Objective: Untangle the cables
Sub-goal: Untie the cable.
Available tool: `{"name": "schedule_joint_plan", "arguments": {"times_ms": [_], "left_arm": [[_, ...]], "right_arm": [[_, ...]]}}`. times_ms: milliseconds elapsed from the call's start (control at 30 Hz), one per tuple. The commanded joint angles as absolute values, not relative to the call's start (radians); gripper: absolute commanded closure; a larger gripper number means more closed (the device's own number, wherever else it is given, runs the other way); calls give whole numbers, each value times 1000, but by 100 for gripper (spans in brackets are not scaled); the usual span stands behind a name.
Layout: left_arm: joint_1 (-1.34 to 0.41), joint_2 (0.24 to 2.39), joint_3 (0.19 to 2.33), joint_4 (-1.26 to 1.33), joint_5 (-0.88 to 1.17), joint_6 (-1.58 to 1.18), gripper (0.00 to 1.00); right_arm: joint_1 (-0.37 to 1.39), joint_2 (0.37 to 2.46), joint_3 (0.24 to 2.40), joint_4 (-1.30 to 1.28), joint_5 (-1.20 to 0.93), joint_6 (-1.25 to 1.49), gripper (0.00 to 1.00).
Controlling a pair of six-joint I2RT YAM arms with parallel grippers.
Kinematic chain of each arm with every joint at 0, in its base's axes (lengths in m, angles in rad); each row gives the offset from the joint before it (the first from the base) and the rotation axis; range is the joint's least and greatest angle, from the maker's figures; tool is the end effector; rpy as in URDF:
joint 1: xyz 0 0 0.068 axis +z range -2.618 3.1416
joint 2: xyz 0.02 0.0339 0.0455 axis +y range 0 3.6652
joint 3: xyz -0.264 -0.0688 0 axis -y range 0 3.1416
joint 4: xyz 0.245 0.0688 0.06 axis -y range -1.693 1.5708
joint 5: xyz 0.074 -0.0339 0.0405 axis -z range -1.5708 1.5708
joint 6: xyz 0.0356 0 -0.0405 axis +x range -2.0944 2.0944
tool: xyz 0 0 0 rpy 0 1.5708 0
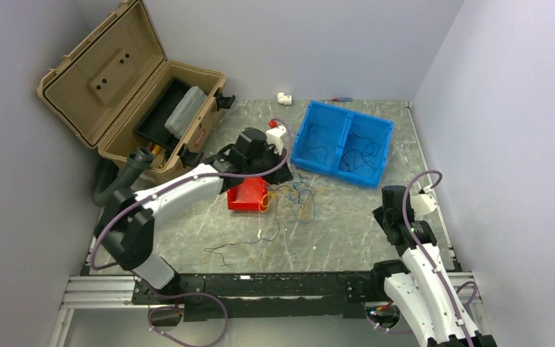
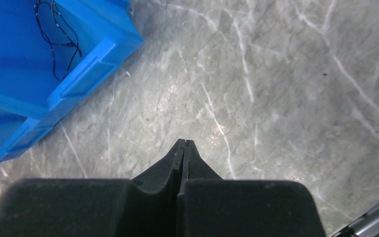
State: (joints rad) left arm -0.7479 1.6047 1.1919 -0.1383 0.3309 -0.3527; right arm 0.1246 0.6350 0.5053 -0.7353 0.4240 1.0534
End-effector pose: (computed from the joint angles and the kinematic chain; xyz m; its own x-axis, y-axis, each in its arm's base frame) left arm 0.2628 -0.2596 0.2776 -0.6525 0.1597 -0.7407 0.6614 0.5970 -0.4539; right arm 0.1280 0.0013 0.2169 -0.2419 0.7680 -0.5930 0.7313 0.5459 0.4089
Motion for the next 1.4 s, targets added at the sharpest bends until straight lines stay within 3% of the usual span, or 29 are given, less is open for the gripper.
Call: {"name": "schedule_joint_plan", "arguments": {"times_ms": [0, 633, 733, 833, 867, 900, 967, 1233, 1367], "left_arm": [[-708, 1473, 1152, -151, 340, -361, 100], [-634, 1142, 1219, -374, 126, -323, 100], [-611, 1115, 1199, -341, 208, -302, 100], [-612, 1120, 1194, -283, 402, -302, 100], [-611, 1129, 1197, -272, 456, -304, 100], [-612, 1139, 1202, -262, 502, -308, 100], [-615, 1154, 1206, -240, 554, -316, 100], [-684, 1211, 1210, -132, 559, -365, 100], [-725, 1247, 1251, -143, 564, -350, 100]], "right_arm": [[121, 615, 562, -791, 527, 999, 100], [121, 548, 641, -867, 600, 1014, 100], [122, 523, 633, -773, 484, 910, 98], [121, 489, 587, -498, -76, 650, 64], [120, 476, 560, -410, -203, 638, 46], [121, 467, 535, -337, -292, 676, 38], [121, 470, 496, -215, -387, 768, 33], [130, 603, 379, 137, -605, 1029, 33], [137, 619, 409, 98, -604, 974, 27]]}}
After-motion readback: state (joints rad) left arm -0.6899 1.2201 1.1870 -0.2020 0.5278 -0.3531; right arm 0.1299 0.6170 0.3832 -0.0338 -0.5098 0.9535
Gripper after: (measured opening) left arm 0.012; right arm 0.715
